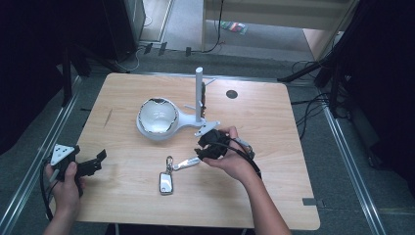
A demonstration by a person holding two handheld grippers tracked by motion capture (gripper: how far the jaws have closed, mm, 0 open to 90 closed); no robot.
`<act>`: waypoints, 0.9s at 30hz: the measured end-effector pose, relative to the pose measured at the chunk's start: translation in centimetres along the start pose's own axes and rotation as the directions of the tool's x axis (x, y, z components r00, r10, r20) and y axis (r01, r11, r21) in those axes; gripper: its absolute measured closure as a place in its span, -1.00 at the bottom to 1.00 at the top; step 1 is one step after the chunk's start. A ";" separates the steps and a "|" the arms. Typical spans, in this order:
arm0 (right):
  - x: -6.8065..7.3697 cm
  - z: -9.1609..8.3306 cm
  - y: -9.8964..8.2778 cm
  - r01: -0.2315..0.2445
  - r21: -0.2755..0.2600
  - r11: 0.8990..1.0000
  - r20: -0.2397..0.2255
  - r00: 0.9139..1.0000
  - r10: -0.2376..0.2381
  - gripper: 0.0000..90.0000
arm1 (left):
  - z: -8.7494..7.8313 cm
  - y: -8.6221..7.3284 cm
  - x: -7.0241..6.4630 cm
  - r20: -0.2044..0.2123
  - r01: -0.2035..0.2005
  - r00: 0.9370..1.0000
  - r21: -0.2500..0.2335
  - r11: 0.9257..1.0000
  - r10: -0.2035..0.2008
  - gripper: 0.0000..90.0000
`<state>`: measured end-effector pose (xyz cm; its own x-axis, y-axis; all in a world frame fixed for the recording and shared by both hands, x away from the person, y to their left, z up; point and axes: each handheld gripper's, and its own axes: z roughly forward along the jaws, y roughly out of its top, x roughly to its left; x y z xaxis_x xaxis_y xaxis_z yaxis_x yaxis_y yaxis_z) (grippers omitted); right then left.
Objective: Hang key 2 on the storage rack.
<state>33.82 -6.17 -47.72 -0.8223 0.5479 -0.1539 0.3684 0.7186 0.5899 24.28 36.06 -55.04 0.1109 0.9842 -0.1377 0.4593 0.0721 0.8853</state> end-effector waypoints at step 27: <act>1.2 1.6 -0.3 0.059 0.030 0.998 -0.114 0.992 -0.055 -0.08 | 0.0 0.0 0.0 0.001 0.003 1.000 0.003 1.000 -0.003 -1.00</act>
<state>33.46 -5.06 -49.36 -0.8855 0.4550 -0.0944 0.3323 0.7620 0.5558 24.27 36.09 -55.03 0.1103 0.9839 -0.1409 0.4625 0.0747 0.8835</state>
